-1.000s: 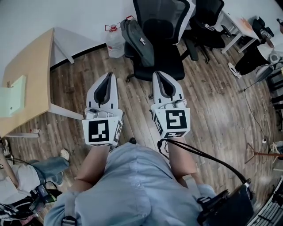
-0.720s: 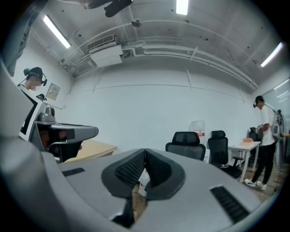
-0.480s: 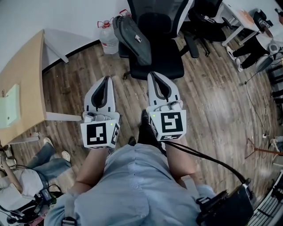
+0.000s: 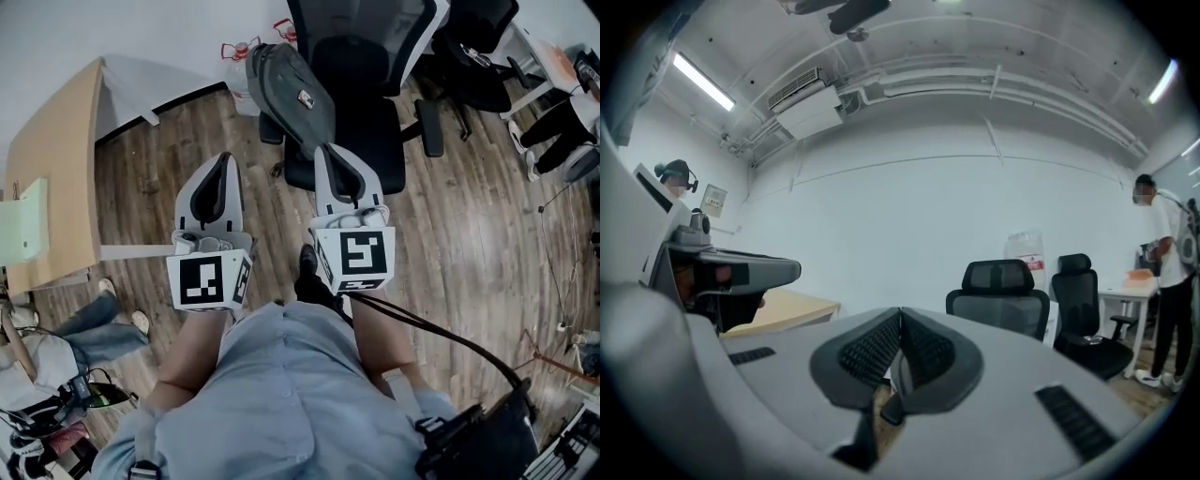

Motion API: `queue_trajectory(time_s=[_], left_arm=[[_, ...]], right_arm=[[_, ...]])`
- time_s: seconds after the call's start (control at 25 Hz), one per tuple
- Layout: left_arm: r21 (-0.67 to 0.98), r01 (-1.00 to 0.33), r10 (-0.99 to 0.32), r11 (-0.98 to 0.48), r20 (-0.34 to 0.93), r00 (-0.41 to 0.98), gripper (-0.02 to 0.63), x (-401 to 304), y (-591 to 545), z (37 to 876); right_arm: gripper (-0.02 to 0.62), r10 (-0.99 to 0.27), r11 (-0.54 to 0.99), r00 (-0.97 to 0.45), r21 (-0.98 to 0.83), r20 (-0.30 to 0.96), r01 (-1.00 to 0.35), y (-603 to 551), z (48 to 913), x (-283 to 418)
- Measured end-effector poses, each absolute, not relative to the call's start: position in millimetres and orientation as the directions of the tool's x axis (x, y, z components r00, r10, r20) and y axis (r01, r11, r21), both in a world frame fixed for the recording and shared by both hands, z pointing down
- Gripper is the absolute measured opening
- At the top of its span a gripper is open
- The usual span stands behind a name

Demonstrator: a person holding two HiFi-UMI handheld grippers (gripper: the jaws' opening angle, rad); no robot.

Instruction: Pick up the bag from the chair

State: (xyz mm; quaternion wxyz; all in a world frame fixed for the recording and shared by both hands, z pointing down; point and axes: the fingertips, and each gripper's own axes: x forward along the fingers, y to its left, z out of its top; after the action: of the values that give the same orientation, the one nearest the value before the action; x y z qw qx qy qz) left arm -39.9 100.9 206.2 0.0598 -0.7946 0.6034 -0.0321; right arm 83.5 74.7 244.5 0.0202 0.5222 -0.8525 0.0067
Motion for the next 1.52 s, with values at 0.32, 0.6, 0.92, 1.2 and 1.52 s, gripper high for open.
queue_trajectory(time_s=[0.32, 0.6, 0.92, 1.2, 1.52], left_arm=[[-0.176, -0.967, -0.980, -0.185, -0.038, 0.194, 0.002, -30, 58, 197], [-0.201, -0.971, -0.989, -0.127, -0.049, 0.140, 0.002, -39, 31, 189], [-0.165, -0.980, -0.991, -0.113, -0.055, 0.123, 0.002, -61, 3, 196], [-0.112, -0.973, -0.976, -0.203, -0.051, 0.210, 0.002, -67, -45, 211], [-0.093, -0.971, -0.974, -0.222, -0.012, 0.224, 0.002, -105, -101, 217]], right_arm=[[0.002, -0.841, 0.541, -0.541, -0.011, 0.014, -0.841, 21, 240, 84], [0.002, -0.804, 0.594, -0.594, -0.015, -0.007, -0.804, -12, 234, 69], [0.002, -0.801, 0.598, -0.598, -0.008, 0.019, -0.801, -42, 242, 54], [0.003, -0.812, 0.583, -0.582, 0.031, 0.036, -0.812, -71, 247, 38], [0.005, -0.855, 0.517, -0.516, 0.007, 0.057, -0.856, -128, 258, 23]])
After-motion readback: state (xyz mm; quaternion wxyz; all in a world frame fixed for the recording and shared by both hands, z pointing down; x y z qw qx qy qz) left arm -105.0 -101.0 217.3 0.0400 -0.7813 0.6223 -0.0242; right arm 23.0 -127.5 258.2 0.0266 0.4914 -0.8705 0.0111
